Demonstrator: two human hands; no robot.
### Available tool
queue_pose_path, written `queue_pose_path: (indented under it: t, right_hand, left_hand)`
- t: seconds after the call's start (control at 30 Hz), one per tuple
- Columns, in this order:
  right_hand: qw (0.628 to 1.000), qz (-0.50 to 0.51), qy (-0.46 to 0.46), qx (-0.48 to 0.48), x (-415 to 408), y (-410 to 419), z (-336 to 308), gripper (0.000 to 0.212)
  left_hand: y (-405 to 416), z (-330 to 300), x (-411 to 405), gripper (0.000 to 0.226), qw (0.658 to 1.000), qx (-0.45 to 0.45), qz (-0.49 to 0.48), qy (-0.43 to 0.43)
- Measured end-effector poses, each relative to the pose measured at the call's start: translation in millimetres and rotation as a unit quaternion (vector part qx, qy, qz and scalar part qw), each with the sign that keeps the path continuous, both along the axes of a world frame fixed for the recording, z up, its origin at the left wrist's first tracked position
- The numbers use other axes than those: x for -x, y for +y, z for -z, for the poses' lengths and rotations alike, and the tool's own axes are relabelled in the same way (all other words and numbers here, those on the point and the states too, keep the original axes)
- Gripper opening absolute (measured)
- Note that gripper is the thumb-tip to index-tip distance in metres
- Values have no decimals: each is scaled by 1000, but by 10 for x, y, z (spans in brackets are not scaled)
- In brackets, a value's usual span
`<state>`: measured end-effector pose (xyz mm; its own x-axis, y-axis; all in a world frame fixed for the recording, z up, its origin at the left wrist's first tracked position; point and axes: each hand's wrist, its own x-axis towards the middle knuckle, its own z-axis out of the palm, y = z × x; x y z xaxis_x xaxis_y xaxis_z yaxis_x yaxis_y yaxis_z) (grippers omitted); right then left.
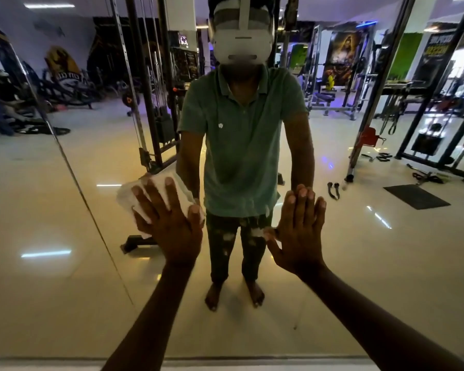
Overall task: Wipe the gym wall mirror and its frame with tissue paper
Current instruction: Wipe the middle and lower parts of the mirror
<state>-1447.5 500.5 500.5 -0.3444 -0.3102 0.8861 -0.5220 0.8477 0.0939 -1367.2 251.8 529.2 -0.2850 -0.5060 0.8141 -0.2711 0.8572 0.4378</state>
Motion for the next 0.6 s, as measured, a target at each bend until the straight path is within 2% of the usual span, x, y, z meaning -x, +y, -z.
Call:
queue_pose_path:
  t: [0.07,0.13,0.2,0.23,0.3,0.33,0.37,0.43,0.5,0.53,0.6]
  right_hand:
    - [1000,11,9,3,30,-11,33,101]
    - [1000,6,16,-1,45,-13,45,105]
    - [1000,-5,24,-3,64,5,51,102]
    - [1000,-8,25,-3,63,8,55,100]
    - [1000,-9,25,-4,65,14,56,100]
    - [1000,-9,23,-2,66,11,52,100]
    - [1000,-10,22,-1,65,14,49,101]
    - [1000,-6,25,5,65,5,56,102]
    - [1000,5,22,13,60,-12,62,106]
    - [1000,9,21,14,58,-27,67,109]
    - [1000,15,23,15,61,-57,80,116]
  left_hand:
    - [482,-141,158,69,990,-116,-16,73]
    - [863,-66,241,71,994,-97,14,48]
    - [1021,108,184,72,996,29,71,-53]
    - [955,147,140,71,984,119,92,-95]
    - [597,142,71,72,944,277,132,-121]
    - [349,145,7,74,931,319,132,-121]
    - [68,170,-89,76,931,326,111,-116]
    - [-447,259,-310,74,962,253,54,-90]
    - [-664,318,-372,73,992,114,21,-57]
    - [-614,307,-327,75,999,27,13,-33]
    - [-215,208,-139,78,991,-129,-7,33]
